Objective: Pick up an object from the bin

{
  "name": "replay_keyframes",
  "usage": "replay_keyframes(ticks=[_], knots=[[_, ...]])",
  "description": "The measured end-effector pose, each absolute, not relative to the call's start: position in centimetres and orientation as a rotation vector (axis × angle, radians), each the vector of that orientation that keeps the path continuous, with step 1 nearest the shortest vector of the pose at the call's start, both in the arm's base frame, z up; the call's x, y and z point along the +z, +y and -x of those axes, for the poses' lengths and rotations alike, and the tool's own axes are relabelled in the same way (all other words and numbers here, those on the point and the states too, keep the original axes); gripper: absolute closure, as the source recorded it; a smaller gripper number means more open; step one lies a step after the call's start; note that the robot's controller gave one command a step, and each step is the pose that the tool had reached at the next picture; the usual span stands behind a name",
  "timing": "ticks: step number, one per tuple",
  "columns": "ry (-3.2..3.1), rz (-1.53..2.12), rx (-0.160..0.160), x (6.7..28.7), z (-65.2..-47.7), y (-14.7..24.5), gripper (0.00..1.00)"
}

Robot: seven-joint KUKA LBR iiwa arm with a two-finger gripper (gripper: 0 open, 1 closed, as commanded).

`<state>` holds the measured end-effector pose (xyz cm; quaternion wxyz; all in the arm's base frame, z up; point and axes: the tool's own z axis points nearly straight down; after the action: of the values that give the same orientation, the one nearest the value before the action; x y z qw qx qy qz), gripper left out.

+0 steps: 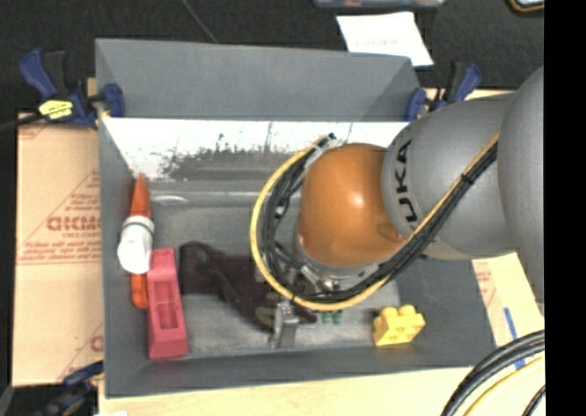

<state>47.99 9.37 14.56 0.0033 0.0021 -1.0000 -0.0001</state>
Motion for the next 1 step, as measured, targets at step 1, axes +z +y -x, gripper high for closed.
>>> replay_keyframes(ticks=[1], knots=[[-3.143,0.001,-0.002,14.96,-48.19,9.34,0.0]])
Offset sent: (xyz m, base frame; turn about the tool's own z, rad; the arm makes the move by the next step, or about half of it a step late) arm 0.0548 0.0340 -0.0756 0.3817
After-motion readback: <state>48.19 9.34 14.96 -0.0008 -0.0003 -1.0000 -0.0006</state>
